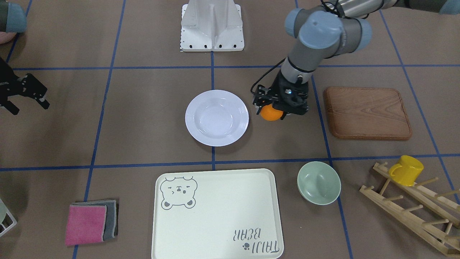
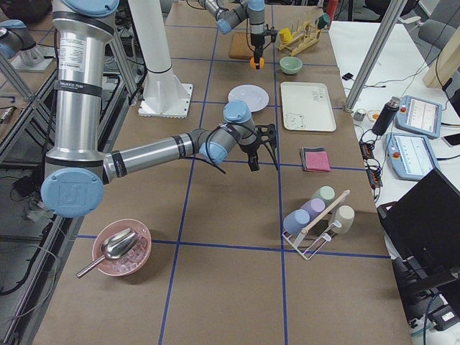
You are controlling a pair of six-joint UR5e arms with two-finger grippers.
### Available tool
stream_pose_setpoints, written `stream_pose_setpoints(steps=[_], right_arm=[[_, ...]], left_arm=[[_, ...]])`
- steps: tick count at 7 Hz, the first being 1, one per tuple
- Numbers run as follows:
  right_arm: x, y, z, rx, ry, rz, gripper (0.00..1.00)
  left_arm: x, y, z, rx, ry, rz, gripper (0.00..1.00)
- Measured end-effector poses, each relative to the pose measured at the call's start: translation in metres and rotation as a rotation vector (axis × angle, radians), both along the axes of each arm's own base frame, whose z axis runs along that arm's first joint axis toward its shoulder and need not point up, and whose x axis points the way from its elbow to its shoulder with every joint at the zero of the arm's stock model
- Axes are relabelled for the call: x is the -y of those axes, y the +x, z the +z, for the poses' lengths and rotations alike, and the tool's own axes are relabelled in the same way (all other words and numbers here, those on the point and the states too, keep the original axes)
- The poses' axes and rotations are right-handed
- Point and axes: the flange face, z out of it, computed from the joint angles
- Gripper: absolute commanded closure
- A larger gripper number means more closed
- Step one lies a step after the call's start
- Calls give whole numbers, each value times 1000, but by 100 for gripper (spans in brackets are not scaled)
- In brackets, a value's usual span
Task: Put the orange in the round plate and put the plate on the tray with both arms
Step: 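Carry the orange onto the plate with the left gripper while the right arm advances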
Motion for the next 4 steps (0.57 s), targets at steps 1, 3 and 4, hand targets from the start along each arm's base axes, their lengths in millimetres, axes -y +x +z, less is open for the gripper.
stream_pose_setpoints(steps=[1,3,4], right_arm=[[3,-19,-13,18,-11,14,0],[5,-42,-26,35,-19,25,0],[5,-46,-28,38,-19,24,0]], left_arm=[[0,56,-39,9,-33,-43,100],[-12,127,-58,54,-57,-71,48],[-21,142,-47,76,-60,-63,2]])
